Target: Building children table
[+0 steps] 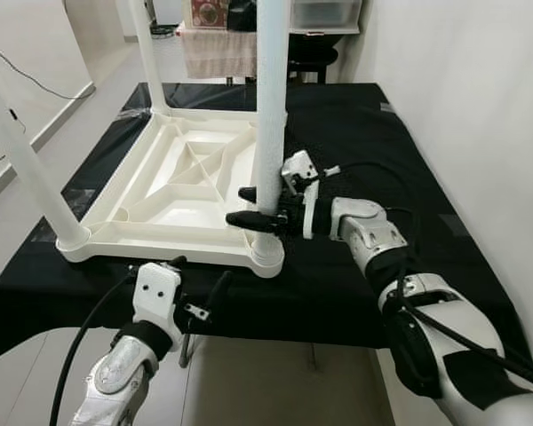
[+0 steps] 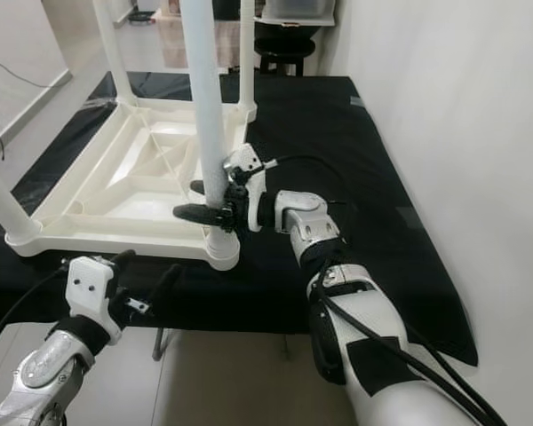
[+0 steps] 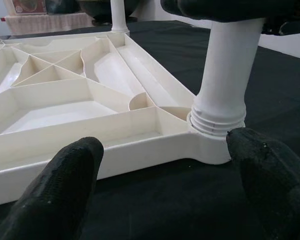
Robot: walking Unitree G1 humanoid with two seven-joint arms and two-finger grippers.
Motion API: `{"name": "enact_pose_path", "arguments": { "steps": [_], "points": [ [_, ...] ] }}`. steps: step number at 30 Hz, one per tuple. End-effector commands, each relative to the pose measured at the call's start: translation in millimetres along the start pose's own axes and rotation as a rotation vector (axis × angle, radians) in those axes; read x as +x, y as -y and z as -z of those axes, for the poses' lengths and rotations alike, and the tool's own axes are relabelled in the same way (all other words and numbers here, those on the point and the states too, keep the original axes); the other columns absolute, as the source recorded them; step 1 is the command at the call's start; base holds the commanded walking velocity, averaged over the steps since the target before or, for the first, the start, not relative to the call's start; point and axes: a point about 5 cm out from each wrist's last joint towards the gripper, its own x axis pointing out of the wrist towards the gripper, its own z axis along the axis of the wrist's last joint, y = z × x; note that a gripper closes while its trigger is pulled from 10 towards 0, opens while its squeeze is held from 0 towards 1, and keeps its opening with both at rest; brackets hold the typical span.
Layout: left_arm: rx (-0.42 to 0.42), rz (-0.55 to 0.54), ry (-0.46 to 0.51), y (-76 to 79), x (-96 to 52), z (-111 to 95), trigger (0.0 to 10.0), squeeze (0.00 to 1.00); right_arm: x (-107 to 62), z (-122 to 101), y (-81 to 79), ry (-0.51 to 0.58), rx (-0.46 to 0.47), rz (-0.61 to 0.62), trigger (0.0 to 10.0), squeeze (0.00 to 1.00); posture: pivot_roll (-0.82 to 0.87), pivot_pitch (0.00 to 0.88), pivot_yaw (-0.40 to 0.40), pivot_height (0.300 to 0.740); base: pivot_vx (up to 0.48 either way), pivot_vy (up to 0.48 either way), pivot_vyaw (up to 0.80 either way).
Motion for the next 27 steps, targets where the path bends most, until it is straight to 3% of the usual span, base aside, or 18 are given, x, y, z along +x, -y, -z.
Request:
{"name": "enact_pose_path", "arguments": {
  "steps": [1, 11, 15, 16, 17, 18, 19, 20, 21, 23, 24, 25, 27],
  "points": [
    [-0.006, -0.001, -0.024, 1.2, -0.7, 6.9, 10.0, 0.0, 3.7, 2.5, -4.0, 0.003, 0.01, -0.046, 0.0, 0.0, 0.04, 0.021, -0.029, 0.74, 0.0, 0.0, 0.0],
    [-0.005, 0.004, -0.026, 1.7, -0.5, 8.2, 10.0, 0.0, -2.3, 11.5, -2.6, 0.003, 0.007, -0.009, 0.0, 0.0, 0.03, 0.013, -0.036, 0.74, 0.0, 0.0, 0.0],
    [-0.004, 0.002, -0.025, 2.1, -1.6, 8.6, 10.0, 0.0, -0.8, 29.3, -5.3, -0.082, -0.02, 0.069, 0.0, 0.0, 0.03, 0.018, -0.052, 0.74, 0.0, 0.0, 0.0],
    [-0.002, 0.0, -0.024, 1.5, -2.7, 8.3, 10.0, 0.0, 8.4, 41.4, 1.1, -0.002, 0.063, 0.559, 0.0, 0.0, 0.02, 0.029, -0.058, 0.74, 0.0, 0.0, 0.0],
    [-0.002, 0.0, -0.024, 1.5, -2.7, 8.3, 10.0, 0.0, 8.4, 41.4, 1.1, -0.002, 0.063, 0.559, 0.0, 0.0, 0.02, 0.029, -0.058, 0.74, 0.0, 0.0, 0.0],
    [-0.003, -0.004, -0.022, 0.6, -3.7, 7.8, 10.0, 0.0, 1.3, 60.2, -3.3, 0.007, 0.173, 0.919, 0.0, 0.0, 0.01, 0.035, -0.054, 0.74, 0.0, 0.0, 0.0],
    [-0.003, -0.004, -0.022, 0.6, -3.7, 7.8, 10.0, 0.0, 1.3, 60.2, -3.3, 0.007, 0.173, 0.919, 0.0, 0.0, 0.01, 0.035, -0.054, 0.74, 0.0, 0.0, 0.0],
    [-0.005, -0.006, -0.02, -0.1, -4.0, 7.3, 10.0, 0.0, 9.0, 78.5, -29.1, -0.032, 0.134, 0.899, 0.0, 0.0, 0.01, 0.045, -0.047, 0.74, 0.0, 0.0, 0.0],
    [0.0, -0.009, -0.023, -1.0, -4.4, 8.3, 10.0, 0.0, 11.4, 78.1, -35.3, -0.019, 0.122, 0.874, 0.0, 0.0, -0.02, 0.023, -0.025, 0.74, 0.0, 0.0, 0.0],
    [0.0, -0.009, -0.023, -1.0, -4.4, 8.3, 10.0, 0.0, 11.4, 78.1, -35.3, -0.019, 0.122, 0.874, 0.0, 0.0, -0.02, 0.023, -0.025, 0.74, 0.0, 0.0, 0.0],
    [-0.003, -0.017, -0.022, -1.5, -4.5, 8.3, 10.0, 0.0, 13.2, 74.7, -32.2, -0.032, 0.05, 0.775, 0.0, 0.0, -0.01, 0.021, -0.031, 0.74, 0.0, 0.0, 0.0],
    [-0.004, -0.013, -0.024, -1.3, -4.4, 9.0, 10.0, 0.0, 14.4, 73.9, -27.8, -0.04, 0.038, 0.737, 0.0, 0.0, 0.01, 0.026, -0.034, 0.74, 0.0, 0.0, 0.0],
    [0.001, -0.014, -0.026, -1.2, -4.3, 9.4, 10.0, 0.0, 16.8, 71.2, -25.5, -0.029, 0.031, 0.733, 0.0, 0.0, 0.0, 0.013, -0.036, 0.74, 0.0, 0.0, 0.0]
  ]
}}
